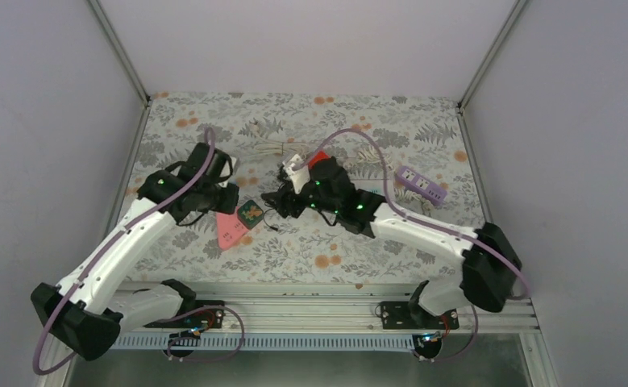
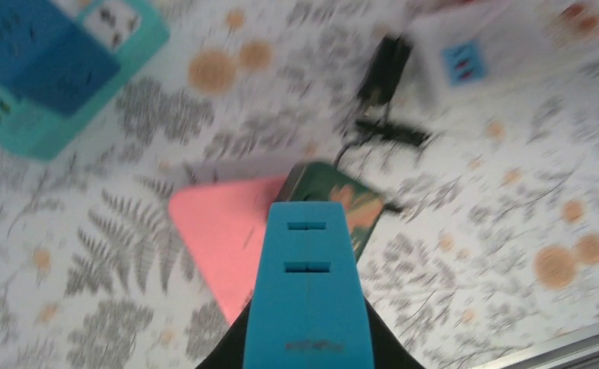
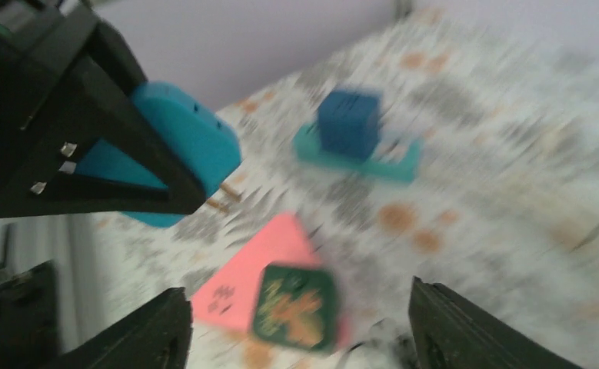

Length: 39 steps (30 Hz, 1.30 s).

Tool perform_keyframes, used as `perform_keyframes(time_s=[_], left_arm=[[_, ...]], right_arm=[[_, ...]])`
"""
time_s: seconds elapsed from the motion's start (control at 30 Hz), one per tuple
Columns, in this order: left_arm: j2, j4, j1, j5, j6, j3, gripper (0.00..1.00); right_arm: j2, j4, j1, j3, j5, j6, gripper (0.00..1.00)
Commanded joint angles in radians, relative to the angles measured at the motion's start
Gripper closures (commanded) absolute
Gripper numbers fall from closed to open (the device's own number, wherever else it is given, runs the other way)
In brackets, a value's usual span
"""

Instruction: Insert the plug

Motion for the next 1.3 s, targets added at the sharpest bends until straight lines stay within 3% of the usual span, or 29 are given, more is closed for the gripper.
perform_keyframes(time_s=[0.0, 0.13, 0.23, 0.5, 0.7, 1.0, 1.27], left_arm=[[0.050, -0.164, -0.056, -0.134, -0.136, -0.061, 0.98], [0.083, -0.171, -0.064, -0.123, -0.185, -0.046, 0.98], [0.112, -0.156, -0.064, -0.128, -0.196, -0.065, 0.98], [0.124, -0.108, -0.039, -0.176, -0.248, -0.092, 0.98], [0.098, -0.084, 0.017, -0.161, -0.235, -0.123, 0.98], [0.118, -0.021, 0.058, -0.095, -0.196, -0.138, 0.98], [0.175, 0.079, 0.041, 0.022, -0.147, -0.173, 0.98]], right_arm=[[0.097, -0.006, 0.010, -0.039, -0.310, 0.235, 0.31], [0.190, 0.013, 0.028, -0.022, -0.452, 0.240, 0.39], [0.281, -0.006, 0.052, 0.029, -0.474, 0.224, 0.49], [0.454, 0.097, 0.104, 0.084, -0.296, 0.301, 0.59], [0.481, 0.205, 0.104, 0.078, -0.144, 0.374, 0.60], [0.474, 0.034, 0.095, 0.122, 0.249, 0.532, 0.66], [0.393, 0.114, 0.059, 0.050, 0.128, 0.547, 0.59]])
